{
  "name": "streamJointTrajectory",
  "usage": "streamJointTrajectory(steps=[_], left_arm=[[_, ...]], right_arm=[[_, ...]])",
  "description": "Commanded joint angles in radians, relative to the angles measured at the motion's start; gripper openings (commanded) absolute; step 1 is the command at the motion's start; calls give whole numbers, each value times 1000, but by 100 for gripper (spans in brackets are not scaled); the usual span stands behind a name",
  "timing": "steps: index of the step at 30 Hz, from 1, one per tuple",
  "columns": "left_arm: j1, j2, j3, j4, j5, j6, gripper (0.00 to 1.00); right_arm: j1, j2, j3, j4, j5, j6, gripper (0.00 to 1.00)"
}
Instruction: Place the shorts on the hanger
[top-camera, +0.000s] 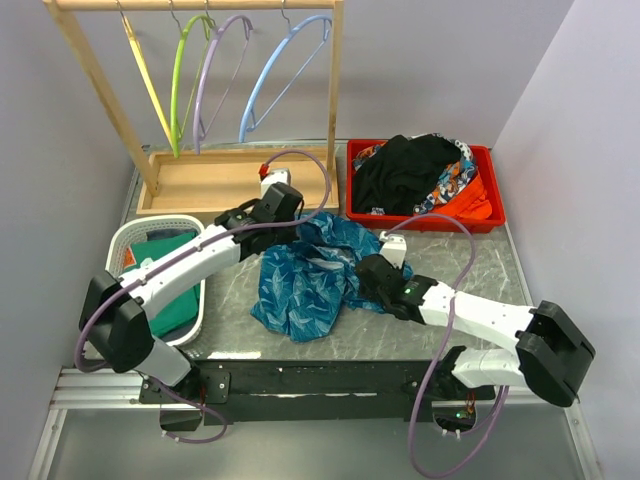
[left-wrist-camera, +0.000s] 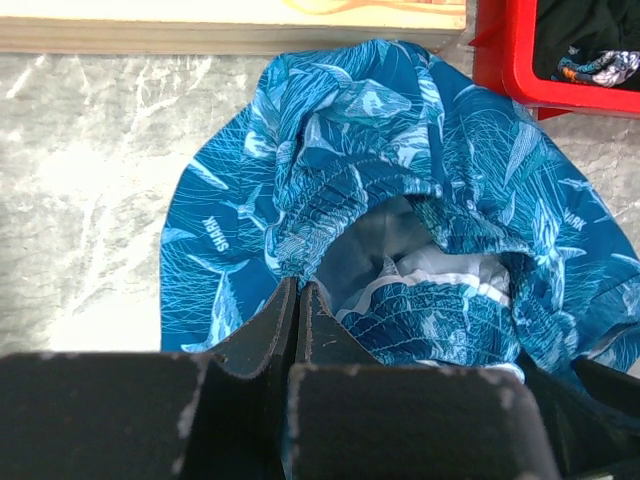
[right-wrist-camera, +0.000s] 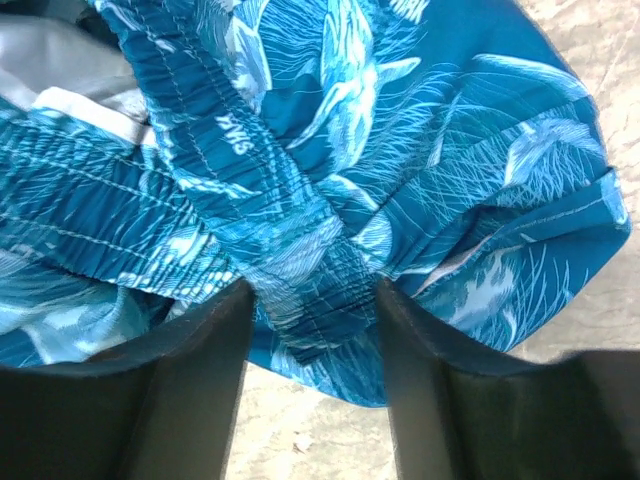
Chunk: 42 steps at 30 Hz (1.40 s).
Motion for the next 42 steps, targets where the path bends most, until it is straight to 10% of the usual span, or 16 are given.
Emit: streamJointTrajectory(steps=[1, 11, 34, 42], left_arm=[[0, -64, 63, -16, -40, 30, 1], [2, -179, 115, -74, -84, 55, 1], [2, -270, 641, -230, -63, 206, 1], [8, -318, 493, -189, -5, 167, 2]], right_arm=[[0, 46, 16, 31, 48, 14, 45], [-190, -115, 115, -29, 34, -69, 0], [-259, -131, 1296, -313, 19, -341, 0], [-259, -218, 1081, -276, -69, -260, 0]])
